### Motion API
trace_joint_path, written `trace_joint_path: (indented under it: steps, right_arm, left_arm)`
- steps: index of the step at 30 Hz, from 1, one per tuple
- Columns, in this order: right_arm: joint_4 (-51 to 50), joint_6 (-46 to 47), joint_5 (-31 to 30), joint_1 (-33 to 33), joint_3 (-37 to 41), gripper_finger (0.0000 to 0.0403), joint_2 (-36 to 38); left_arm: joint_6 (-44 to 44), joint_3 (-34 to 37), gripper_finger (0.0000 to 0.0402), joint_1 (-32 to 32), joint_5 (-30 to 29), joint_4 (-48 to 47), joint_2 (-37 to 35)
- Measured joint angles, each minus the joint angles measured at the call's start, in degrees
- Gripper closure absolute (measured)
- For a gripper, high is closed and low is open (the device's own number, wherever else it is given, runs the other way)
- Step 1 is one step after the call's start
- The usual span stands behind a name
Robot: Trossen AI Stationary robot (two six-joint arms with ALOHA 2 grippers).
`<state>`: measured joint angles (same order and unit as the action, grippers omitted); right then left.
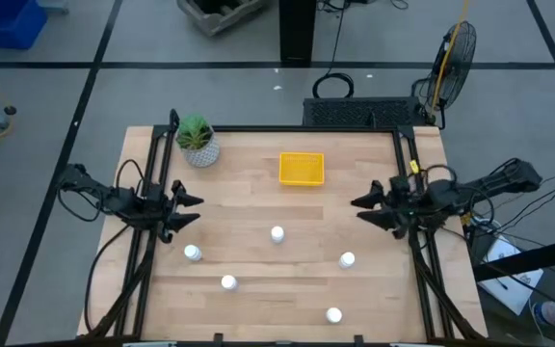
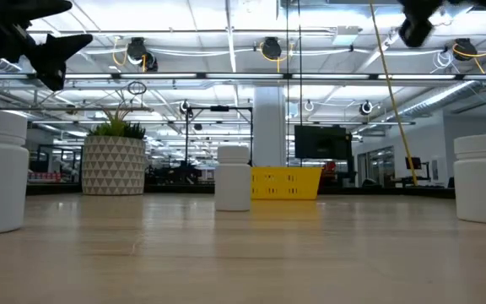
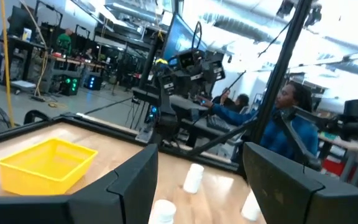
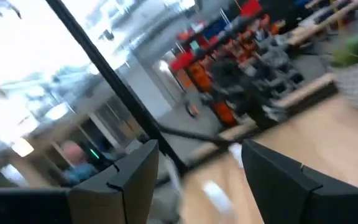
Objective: Pick and place pill bottles into a basket
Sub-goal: Put the white pill bottle into the yellow bin
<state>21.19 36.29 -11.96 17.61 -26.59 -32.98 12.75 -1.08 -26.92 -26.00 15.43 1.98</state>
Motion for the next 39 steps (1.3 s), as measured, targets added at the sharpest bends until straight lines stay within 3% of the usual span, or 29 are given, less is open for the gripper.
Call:
trace_joint_path:
  steps: [5, 9, 16, 22, 28, 32, 39]
  right_arm:
    - [20.7, 8.4, 0.1, 0.0, -4.1, 0.0181, -8.2]
    - [33.5, 8.0, -4.1, -0.1, -4.1, 0.0181, -12.1]
    - [33.8, 4.8, -9.0, 0.1, -8.9, 0.0181, -20.6]
    - [21.8, 1.0, -6.7, 0.1, -18.1, 0.0181, -26.2]
    - [21.4, 2.7, 8.7, -1.9, -24.7, 0.0181, -28.9]
    - [0.3, 3.4, 12.1, -2.3, -29.0, 0.0187, -28.4]
    - [-39.4, 6.0, 8.3, -1.8, -43.4, 0.0163, -33.7]
  left_arm:
    - [-0.6, 0.0, 0.016, 0.0, -0.6, 1.3, 0.0]
    - [0.5, 0.0, 0.016, 0.0, 0.5, 1.7, 0.0]
    - [0.5, 0.0, 0.016, 0.0, 0.4, 1.3, 0.0]
    - [0.5, 0.0, 0.016, 0.0, 0.4, 1.1, 0.0]
    - [1.6, 0.0, 0.016, 0.0, 0.4, 1.2, 0.0]
    - [1.4, 0.0, 0.016, 0.0, 0.4, 1.4, 0.0]
    - [2.9, 0.0, 0.016, 0.0, 0.2, 1.8, 0.0]
